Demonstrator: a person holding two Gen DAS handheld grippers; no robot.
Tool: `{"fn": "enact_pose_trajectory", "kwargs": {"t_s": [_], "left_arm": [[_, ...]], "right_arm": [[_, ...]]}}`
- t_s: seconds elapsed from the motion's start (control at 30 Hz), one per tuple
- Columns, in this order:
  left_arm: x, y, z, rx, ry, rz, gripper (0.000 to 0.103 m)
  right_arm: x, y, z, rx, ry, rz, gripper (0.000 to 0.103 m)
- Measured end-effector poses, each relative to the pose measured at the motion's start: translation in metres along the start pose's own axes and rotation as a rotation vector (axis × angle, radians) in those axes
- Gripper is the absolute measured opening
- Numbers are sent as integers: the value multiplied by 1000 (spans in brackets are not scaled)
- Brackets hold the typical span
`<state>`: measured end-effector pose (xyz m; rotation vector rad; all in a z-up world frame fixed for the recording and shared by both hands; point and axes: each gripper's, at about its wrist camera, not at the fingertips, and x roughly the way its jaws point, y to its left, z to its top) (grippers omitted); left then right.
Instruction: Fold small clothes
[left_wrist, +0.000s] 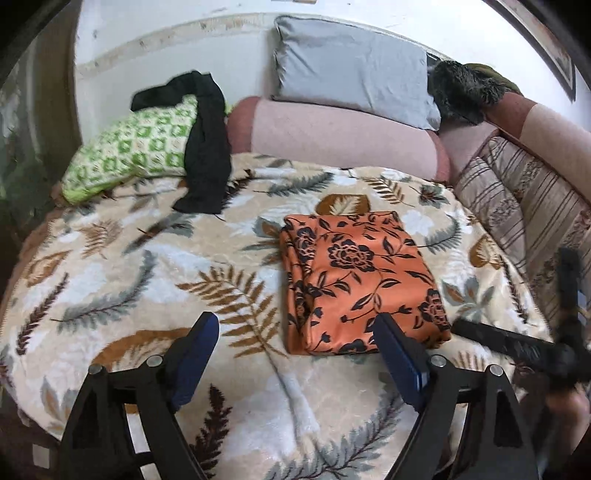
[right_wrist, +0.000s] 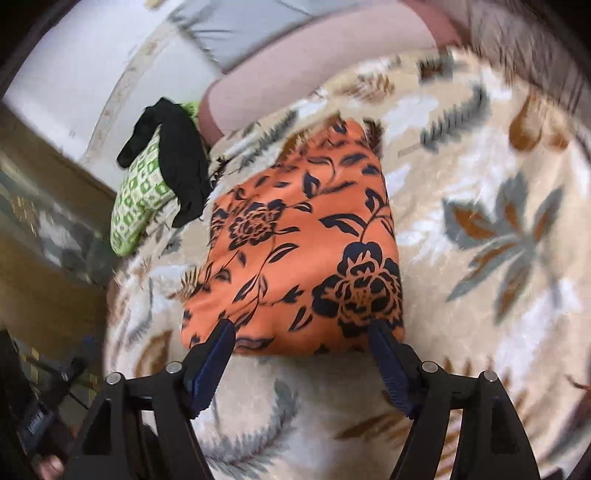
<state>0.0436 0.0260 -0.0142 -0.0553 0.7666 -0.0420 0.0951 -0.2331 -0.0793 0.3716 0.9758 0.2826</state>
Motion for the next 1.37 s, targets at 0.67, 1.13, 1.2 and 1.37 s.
{"fn": "enact_pose_trajectory", "kwargs": {"t_s": [0.67, 1.13, 1.2, 1.37], "left_arm": [[-12, -14, -16, -13, 21, 79, 86], [-4, -23, -3, -13, 6, -13, 103], [0, -24, 2, -15, 5, -14, 103], [11, -28, 9, 0, 15, 7, 103]], "right_arm": [[-72, 67, -68, -321, -151, -370, 98], [-64, 73, -47, -339, -157, -389, 98], [-62, 73, -45, -337, -155, -387, 98], [-56, 72, -42, -334, -147, -387, 98]]}}
